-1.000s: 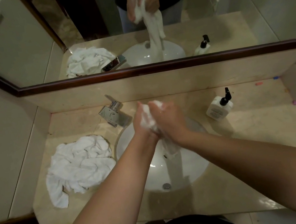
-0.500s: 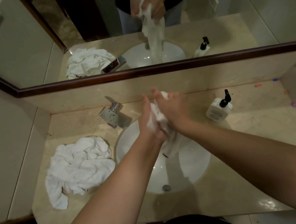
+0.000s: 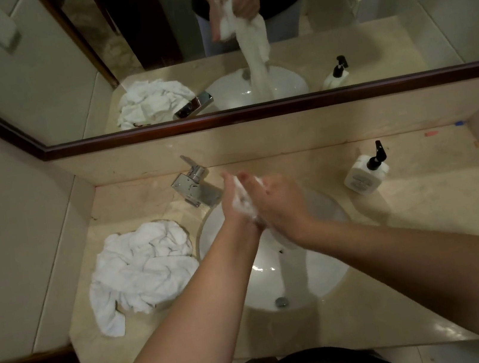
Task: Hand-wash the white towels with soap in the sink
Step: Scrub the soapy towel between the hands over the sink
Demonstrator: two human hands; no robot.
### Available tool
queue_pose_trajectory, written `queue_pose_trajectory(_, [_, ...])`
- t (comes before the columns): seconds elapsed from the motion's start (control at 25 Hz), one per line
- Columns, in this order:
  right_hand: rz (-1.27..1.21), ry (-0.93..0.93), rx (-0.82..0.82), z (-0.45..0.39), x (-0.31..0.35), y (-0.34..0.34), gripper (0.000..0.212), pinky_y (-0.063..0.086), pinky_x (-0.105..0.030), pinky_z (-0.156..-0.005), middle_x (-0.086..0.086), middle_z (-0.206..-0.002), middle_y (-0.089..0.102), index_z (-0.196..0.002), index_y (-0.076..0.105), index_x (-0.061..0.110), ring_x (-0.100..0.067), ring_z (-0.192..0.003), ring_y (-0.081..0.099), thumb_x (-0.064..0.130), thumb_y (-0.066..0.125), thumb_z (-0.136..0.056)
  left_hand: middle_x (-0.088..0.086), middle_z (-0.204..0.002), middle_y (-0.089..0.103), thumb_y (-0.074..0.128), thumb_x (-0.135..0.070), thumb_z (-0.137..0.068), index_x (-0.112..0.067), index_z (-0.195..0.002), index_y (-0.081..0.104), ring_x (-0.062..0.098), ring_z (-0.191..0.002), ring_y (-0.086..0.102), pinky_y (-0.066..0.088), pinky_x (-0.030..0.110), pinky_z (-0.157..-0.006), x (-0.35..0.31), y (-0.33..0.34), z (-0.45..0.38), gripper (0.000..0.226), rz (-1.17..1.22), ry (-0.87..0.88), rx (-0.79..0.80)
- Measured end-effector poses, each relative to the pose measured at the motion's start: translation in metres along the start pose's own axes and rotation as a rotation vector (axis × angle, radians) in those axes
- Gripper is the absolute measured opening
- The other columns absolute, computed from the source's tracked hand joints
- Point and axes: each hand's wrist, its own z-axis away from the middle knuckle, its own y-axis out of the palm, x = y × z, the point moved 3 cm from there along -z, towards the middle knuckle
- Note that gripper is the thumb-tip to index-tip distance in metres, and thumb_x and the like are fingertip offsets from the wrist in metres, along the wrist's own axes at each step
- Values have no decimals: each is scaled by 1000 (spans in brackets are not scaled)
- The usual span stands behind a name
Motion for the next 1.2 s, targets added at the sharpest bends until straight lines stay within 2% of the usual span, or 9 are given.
queue_pose_trajectory(0.12, [-30, 63, -13, -5, -3, -1, 68, 38, -32, -58, -4, -56, 61, -57, 62, 15, -19, -55, 55, 60, 35, -100, 4, -71, 58, 28, -66, -100, -15, -84, 52, 16, -66, 59, 41, 34, -70, 4, -2, -3, 59, 60, 55, 16])
queue_pose_trajectory(0.2, [-150, 162, -64, -23, -17, -9, 65, 37, -33, -56, -7, -51, 53, -52, 55, 12, -18, -50, 48, 54, 42, -100, 10, -87, 72, 32, -69, -97, -9, -106, 64, 18, -78, 69, 49, 35, -76, 7, -6, -7, 68, 5, 26, -25])
queue_pose_trajectory(0.32, [-117, 270, 39, -10, -47, 4, 65, 40, -32, -56, -10, -57, 55, -63, 60, 7, -17, -53, 50, 59, 42, -98, 8, -111, 68, 34, -70, -96, -13, -132, 55, 18, -89, 66, 51, 34, -79, 6, -33, -13, 71, -254, 108, -177])
queue_pose_trajectory(0.52, [-162, 526, 224, 23, -93, 10, 47, 44, -31, -64, 0, -76, 60, -69, 56, 23, -16, -72, 58, 58, 44, -98, 9, -129, 58, 31, -47, -106, -6, -134, 56, 24, -121, 53, 33, 26, -90, 16, -88, -32, 56, -784, 289, -259])
queue_pose_trajectory(0.64, [-190, 494, 323, 32, -115, 18, 19, 53, -39, -84, -6, -97, 69, -91, 66, 19, -21, -89, 66, 37, 67, -92, 5, -120, 58, 40, -52, -103, -10, -128, 57, 24, -113, 54, 35, 30, -88, 28, -115, -49, 53, -991, 213, -200])
queue_pose_trajectory(0.8, [-63, 416, 277, 27, -140, 32, 20, 52, -29, -76, -20, -92, 69, -96, 70, -5, -28, -85, 66, 10, 76, -84, 3, -92, 59, 68, -51, -88, -16, -91, 53, 22, -87, 58, 46, 35, -78, 40, -138, -75, 38, -1073, 172, -73])
queue_pose_trajectory(0.88, [90, 448, 252, 23, -156, 41, 19, 47, -23, -65, -11, -83, 65, -94, 69, 0, -27, -87, 65, 16, 75, -85, 1, -101, 62, 80, -45, -80, -17, -106, 57, 18, -91, 61, 52, 36, -83, 47, -149, -88, 45, -1091, 122, -37])
queue_pose_trajectory(1.04, [175, 499, 326, 19, -188, 62, 31, 49, -38, -86, -16, -113, 67, -116, 64, 3, -32, -107, 62, 26, 64, -95, 7, -126, 63, 80, -22, -83, -12, -123, 56, 23, -112, 61, 52, 39, -98, 61, -167, -116, 47, -950, 76, 4])
queue_pose_trajectory(1.2, [24, 630, 249, 11, -216, 80, 31, 51, -44, -91, -19, -118, 63, -124, 59, 4, -35, -106, 62, 19, 60, -97, 7, -134, 57, 78, -19, -86, -5, -143, 43, 19, -113, 57, 49, 30, -92, 76, -179, -153, 68, -881, 35, -19])
